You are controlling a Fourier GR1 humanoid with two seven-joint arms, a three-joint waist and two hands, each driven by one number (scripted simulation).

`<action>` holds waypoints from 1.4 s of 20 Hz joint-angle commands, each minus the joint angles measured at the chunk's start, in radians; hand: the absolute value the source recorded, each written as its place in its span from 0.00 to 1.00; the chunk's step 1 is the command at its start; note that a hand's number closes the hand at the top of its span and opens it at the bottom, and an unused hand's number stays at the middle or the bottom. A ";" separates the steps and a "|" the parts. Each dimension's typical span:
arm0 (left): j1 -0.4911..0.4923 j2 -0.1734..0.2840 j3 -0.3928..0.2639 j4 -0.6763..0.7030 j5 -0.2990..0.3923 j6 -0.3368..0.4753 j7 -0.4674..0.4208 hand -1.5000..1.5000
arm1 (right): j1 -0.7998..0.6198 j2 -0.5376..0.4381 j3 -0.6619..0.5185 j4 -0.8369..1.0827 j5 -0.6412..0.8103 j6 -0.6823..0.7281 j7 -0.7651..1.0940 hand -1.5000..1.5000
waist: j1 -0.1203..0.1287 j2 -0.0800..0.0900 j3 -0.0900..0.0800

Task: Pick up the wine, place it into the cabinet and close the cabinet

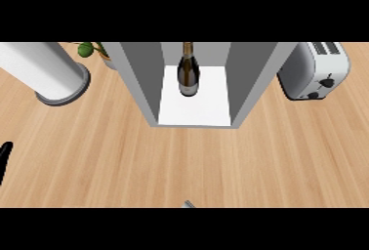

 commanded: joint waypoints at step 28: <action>-0.100 -0.149 -0.001 0.054 -0.118 0.025 0.087 0.00 | -0.833 0.164 -0.511 1.110 -0.288 0.073 -0.352 1.00 | -0.001 0.006 0.003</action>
